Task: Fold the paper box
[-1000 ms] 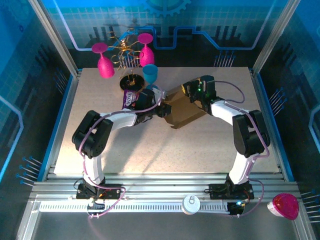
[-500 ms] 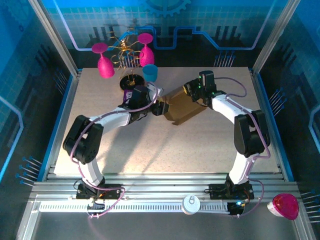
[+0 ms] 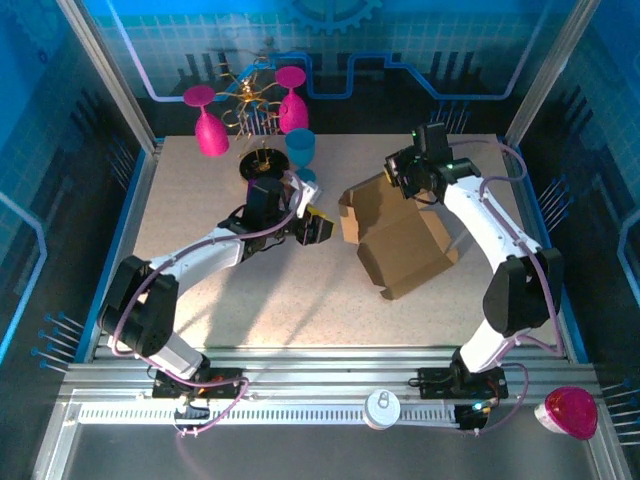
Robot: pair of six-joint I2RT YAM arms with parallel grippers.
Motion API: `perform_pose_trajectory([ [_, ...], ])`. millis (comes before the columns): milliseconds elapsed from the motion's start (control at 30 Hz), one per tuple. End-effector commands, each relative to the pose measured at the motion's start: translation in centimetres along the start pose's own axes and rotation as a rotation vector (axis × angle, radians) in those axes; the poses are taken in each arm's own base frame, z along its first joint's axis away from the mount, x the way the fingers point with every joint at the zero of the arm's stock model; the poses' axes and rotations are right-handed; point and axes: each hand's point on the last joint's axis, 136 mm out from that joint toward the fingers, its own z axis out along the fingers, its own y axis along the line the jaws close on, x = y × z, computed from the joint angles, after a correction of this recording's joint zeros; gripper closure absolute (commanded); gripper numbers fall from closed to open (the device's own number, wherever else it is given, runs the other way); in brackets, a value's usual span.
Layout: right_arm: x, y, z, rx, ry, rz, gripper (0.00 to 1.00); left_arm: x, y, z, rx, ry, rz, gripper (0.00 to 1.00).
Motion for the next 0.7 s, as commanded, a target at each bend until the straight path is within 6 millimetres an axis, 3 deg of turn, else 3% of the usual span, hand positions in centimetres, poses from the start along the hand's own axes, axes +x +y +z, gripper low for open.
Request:
perform_pose_trajectory([
  [0,-0.4,-3.0,2.7,0.092,0.022,0.030,1.00,1.4,-0.5,1.5,0.046,0.038,-0.005,0.49],
  [200,-1.0,-1.6,5.0,0.038,0.038,-0.007,1.00,1.0,0.8,3.6,0.030,0.030,-0.004,0.51],
  [333,-0.9,-2.2,6.5,0.051,0.064,-0.010,1.00,1.0,2.1,4.7,-0.007,0.030,0.014,0.55],
  [500,-1.0,-2.0,7.1,0.051,0.064,-0.012,1.00,0.9,3.4,5.6,-0.045,0.029,0.040,0.59],
  [667,-1.1,-1.8,7.4,0.049,0.068,-0.005,1.00,0.9,3.3,6.2,-0.021,0.026,0.024,0.62],
])
